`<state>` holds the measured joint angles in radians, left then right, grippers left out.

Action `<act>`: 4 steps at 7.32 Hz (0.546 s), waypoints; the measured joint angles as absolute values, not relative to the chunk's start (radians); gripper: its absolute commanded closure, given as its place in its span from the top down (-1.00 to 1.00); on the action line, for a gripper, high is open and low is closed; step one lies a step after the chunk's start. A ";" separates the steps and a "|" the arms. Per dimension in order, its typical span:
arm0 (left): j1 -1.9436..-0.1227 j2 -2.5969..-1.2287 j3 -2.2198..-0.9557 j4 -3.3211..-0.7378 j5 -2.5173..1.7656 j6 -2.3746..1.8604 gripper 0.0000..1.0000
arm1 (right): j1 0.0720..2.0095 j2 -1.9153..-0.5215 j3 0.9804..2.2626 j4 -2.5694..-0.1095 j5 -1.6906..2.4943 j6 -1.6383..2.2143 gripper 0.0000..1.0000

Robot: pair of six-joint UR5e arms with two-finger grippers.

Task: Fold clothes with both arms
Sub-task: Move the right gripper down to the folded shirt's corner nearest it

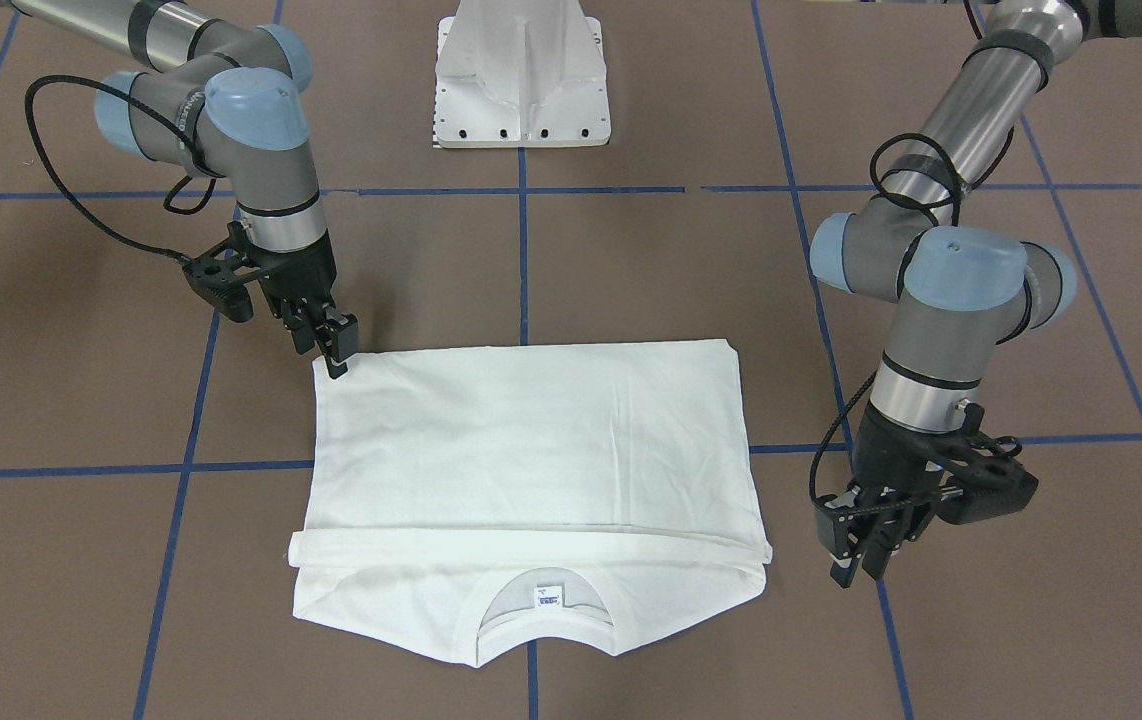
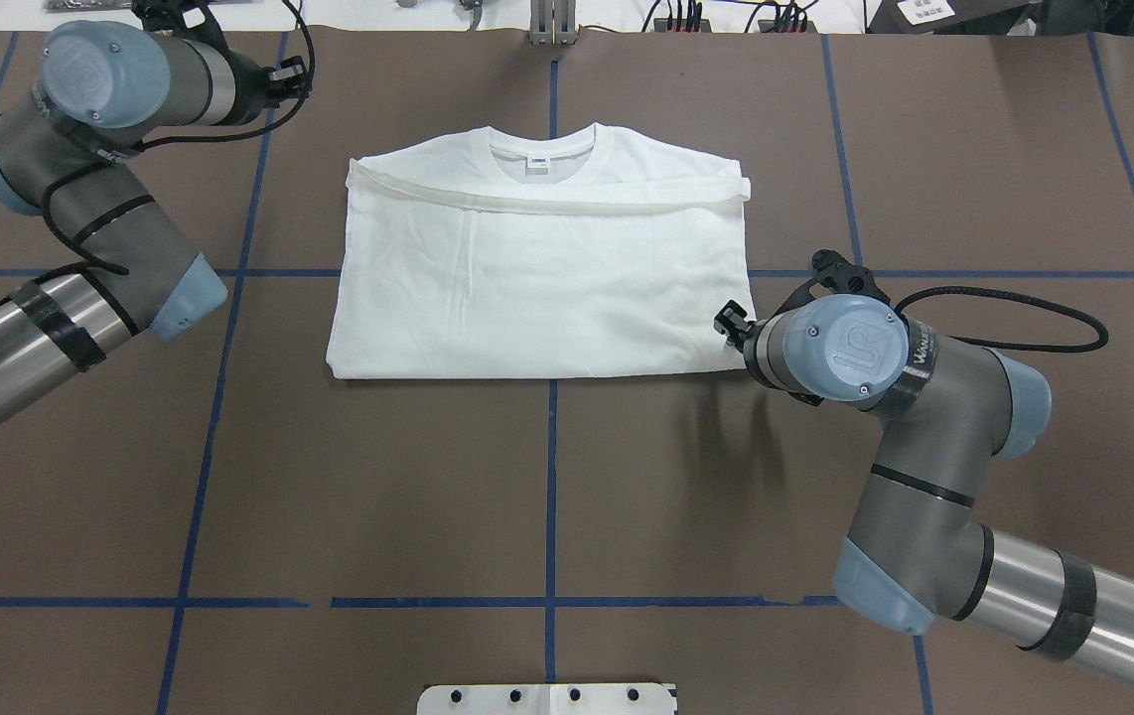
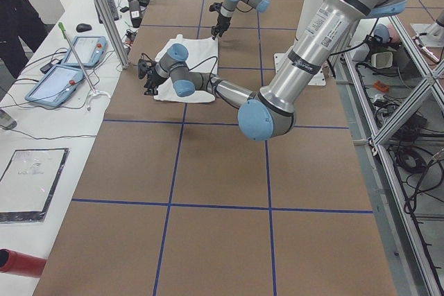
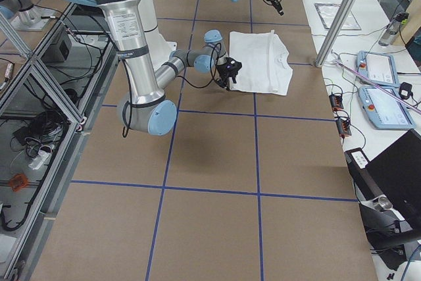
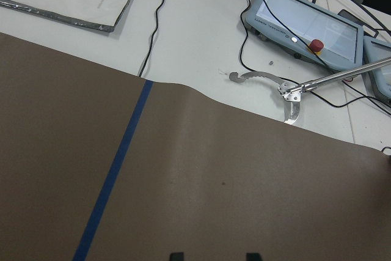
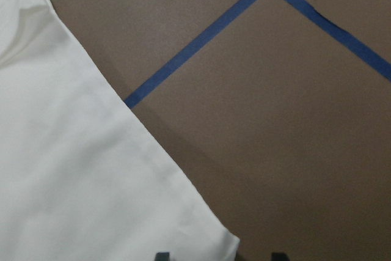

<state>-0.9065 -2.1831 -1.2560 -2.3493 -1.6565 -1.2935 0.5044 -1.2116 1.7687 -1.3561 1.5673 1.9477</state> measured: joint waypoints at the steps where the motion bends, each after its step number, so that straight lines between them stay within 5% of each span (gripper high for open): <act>1: -0.907 -2.181 -1.264 -2.347 -1.656 -1.293 -0.10 | 0.503 -1.208 1.764 -1.356 1.562 1.948 -1.00; 4: -0.907 -2.177 -1.278 -2.343 -1.653 -1.291 -0.10 | 0.520 -1.190 1.761 -1.357 1.561 1.943 -1.00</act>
